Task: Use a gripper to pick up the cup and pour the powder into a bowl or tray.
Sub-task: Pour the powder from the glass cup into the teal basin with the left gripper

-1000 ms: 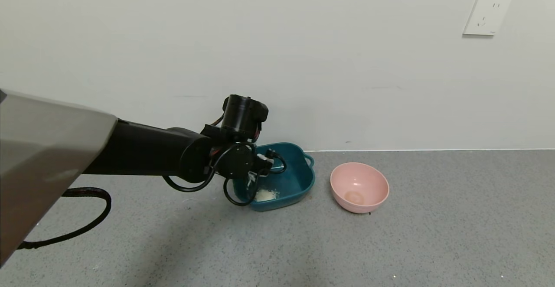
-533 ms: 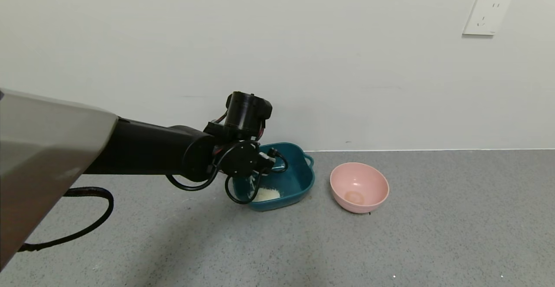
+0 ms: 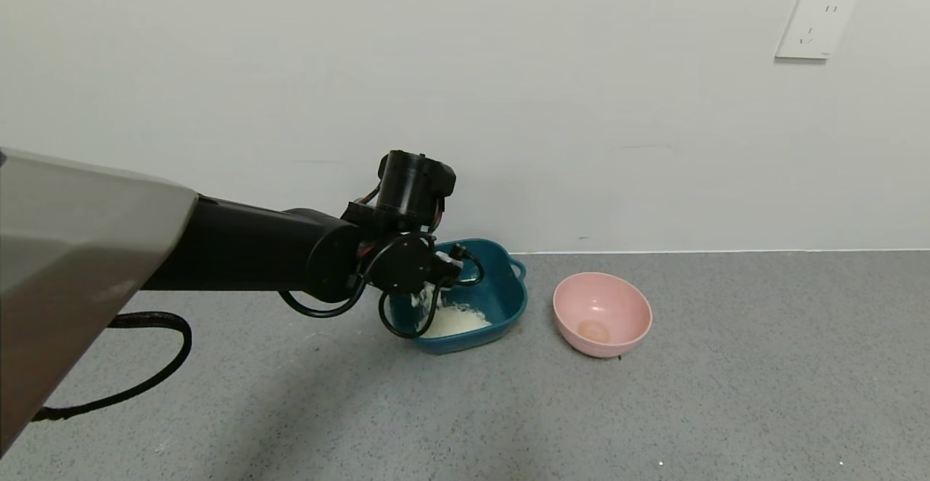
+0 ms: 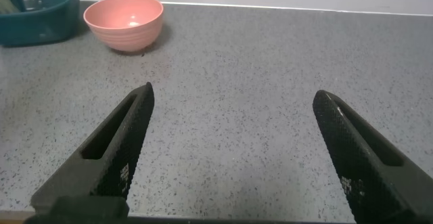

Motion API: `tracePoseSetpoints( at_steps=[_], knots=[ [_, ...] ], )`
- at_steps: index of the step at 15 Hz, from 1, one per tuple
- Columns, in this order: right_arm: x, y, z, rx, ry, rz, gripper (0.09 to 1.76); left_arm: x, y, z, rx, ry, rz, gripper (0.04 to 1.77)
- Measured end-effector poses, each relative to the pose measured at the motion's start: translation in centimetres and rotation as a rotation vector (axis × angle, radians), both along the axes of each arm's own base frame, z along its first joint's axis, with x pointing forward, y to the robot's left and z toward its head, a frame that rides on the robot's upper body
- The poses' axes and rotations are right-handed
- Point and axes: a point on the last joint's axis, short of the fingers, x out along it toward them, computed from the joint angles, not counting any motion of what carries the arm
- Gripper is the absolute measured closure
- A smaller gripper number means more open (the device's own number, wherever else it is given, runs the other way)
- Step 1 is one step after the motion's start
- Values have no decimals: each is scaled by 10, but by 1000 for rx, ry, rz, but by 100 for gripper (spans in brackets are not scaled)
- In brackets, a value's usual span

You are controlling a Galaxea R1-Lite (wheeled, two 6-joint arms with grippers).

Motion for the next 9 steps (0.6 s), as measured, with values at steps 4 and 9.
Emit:
tracePoseSetpoints(
  at_steps=[4,9],
  knots=[
    [0,0,0,0,0,0,14,0,2,1,-109,-44,33,55],
    [0,0,0,0,0,0,14,1,18,4,-323,-96,90,56]
  ],
)
